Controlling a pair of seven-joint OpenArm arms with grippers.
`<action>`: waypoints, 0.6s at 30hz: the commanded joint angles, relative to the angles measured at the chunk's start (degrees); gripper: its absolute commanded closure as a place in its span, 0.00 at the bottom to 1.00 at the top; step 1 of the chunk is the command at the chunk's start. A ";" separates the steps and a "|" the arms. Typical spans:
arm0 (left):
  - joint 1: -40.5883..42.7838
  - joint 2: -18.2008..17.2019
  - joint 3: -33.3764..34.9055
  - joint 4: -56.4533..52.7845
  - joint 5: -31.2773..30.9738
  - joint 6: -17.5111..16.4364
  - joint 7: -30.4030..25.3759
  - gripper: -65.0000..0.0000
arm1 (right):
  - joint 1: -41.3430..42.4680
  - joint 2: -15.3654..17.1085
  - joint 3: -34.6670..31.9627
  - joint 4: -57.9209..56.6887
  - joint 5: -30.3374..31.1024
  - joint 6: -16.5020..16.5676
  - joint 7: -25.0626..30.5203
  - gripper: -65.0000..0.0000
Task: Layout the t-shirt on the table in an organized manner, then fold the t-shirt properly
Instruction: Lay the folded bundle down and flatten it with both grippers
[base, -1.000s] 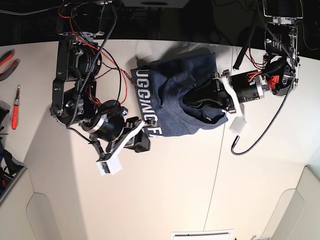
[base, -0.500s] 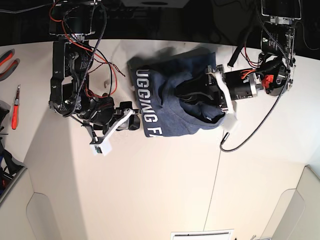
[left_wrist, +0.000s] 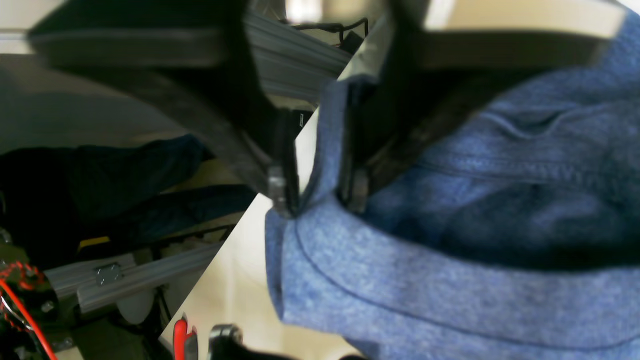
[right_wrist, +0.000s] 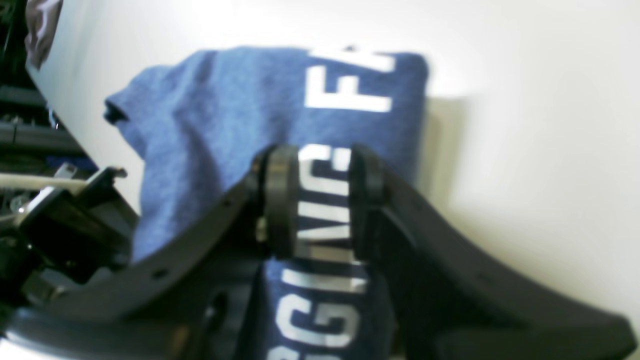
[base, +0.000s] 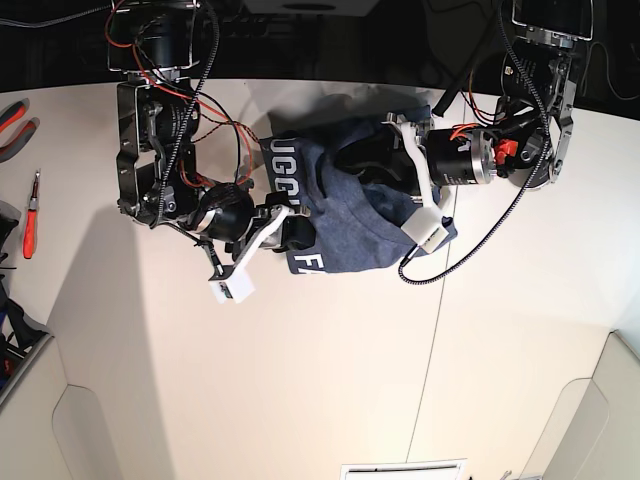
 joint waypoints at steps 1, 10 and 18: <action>-0.59 -0.39 -0.11 0.98 -1.36 -0.71 -0.39 0.85 | 1.09 -0.24 -0.61 0.42 0.63 0.63 0.90 0.75; -0.59 -2.45 -0.11 0.98 3.43 -0.71 3.91 1.00 | 1.09 -0.22 -4.09 -3.23 -2.19 0.61 1.38 0.75; -0.61 -8.28 -0.11 0.98 3.50 -0.71 4.15 1.00 | 1.09 -0.09 -4.09 -4.46 -3.76 0.59 1.79 0.75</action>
